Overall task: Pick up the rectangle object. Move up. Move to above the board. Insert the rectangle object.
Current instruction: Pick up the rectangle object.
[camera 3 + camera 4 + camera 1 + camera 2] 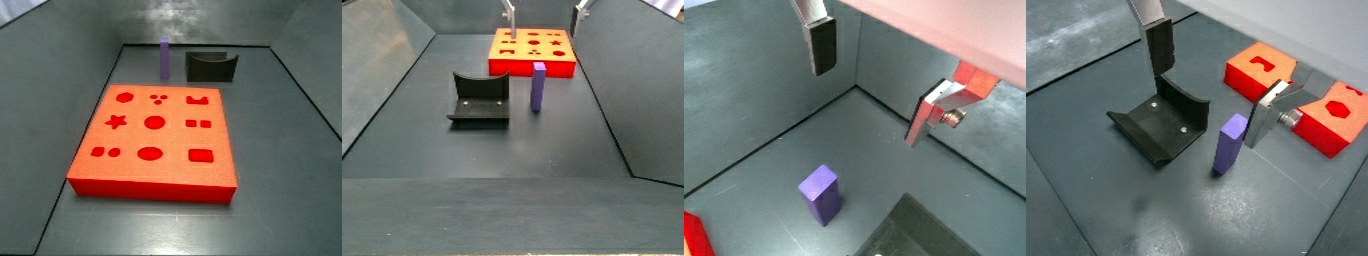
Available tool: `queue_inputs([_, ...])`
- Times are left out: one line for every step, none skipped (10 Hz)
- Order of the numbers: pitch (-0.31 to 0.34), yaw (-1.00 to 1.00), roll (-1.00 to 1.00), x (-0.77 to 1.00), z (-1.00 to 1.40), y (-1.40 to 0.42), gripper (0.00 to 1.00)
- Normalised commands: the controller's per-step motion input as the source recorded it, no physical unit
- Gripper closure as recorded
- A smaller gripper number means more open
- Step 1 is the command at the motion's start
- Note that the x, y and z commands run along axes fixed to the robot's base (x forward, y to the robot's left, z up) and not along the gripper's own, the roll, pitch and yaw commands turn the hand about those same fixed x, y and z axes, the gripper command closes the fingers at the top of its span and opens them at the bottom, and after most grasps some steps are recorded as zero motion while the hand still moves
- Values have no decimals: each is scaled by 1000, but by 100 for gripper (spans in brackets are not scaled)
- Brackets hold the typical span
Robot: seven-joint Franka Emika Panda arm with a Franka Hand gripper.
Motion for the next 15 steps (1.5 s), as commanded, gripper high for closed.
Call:
queue_inputs([0, 0, -119, 111, -611, -383, 0])
queue_inputs([-30, 0, -111, 37, -714, -400, 0])
queue_inputs([-50, 0, -86, 20, -791, -340, 0])
queue_inputs([-83, 34, -44, 0, -869, -257, 0])
queue_inputs([-113, 151, -47, -37, -817, -171, 0])
queue_inputs([-101, 214, 0, -23, -717, -129, 0])
queue_inputs([-84, 229, 49, -34, -600, -109, 0])
queue_inputs([-80, 234, 86, -69, -480, -49, 0])
queue_inputs([-60, 134, 0, -9, -386, -83, 0])
queue_inputs([-27, 80, 0, 0, -371, -109, 0])
queue_inputs([-19, 83, -6, 0, -297, -100, 0])
queue_inputs([0, 63, 0, 0, -189, -74, 0])
queue_inputs([0, 0, 0, 0, 0, 0, 0])
queue_inputs([0, 0, 0, 0, 0, 0, 100])
queue_inputs([0, 0, 0, 0, 0, 0, 100])
